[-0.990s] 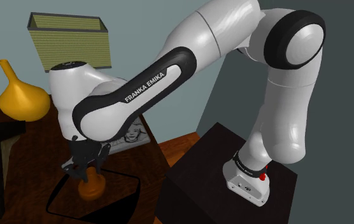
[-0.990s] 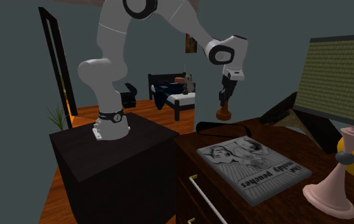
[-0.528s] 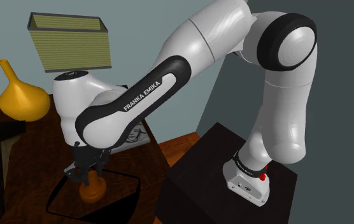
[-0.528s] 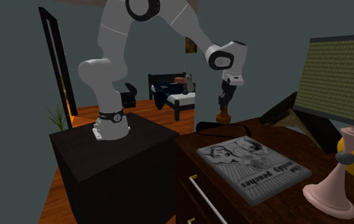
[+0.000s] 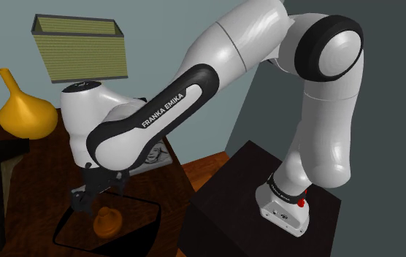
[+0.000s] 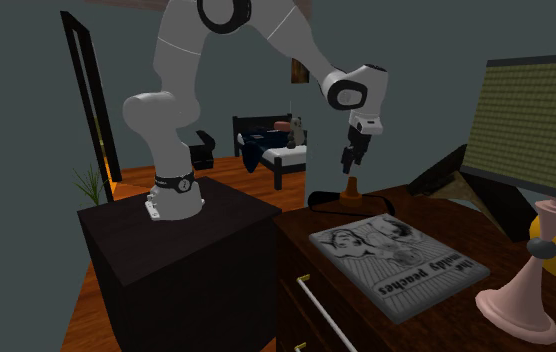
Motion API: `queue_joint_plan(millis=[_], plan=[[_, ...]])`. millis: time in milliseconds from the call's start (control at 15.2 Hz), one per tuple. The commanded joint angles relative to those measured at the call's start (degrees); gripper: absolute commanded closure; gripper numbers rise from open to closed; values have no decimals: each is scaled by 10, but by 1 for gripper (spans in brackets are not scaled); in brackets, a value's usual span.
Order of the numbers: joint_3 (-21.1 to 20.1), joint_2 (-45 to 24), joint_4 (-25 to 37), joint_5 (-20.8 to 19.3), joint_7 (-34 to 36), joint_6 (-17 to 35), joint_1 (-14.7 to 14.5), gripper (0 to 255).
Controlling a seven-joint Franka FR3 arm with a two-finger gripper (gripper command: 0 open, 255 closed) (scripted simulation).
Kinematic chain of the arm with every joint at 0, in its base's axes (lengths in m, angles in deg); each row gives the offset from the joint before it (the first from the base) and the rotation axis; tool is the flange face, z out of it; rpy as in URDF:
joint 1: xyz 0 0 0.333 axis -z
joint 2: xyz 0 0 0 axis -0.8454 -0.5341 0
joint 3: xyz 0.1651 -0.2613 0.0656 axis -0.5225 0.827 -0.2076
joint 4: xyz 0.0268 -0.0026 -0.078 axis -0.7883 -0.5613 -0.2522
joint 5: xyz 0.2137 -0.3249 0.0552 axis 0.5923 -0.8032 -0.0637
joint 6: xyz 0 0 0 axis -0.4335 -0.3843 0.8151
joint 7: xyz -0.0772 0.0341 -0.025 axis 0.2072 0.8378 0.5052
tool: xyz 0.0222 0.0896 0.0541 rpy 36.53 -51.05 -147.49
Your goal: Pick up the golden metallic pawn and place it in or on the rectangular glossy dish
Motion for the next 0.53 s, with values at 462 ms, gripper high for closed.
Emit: queue_joint_plan(millis=[462], plan=[[-5,41,22,13,-9,-62,16,0]])
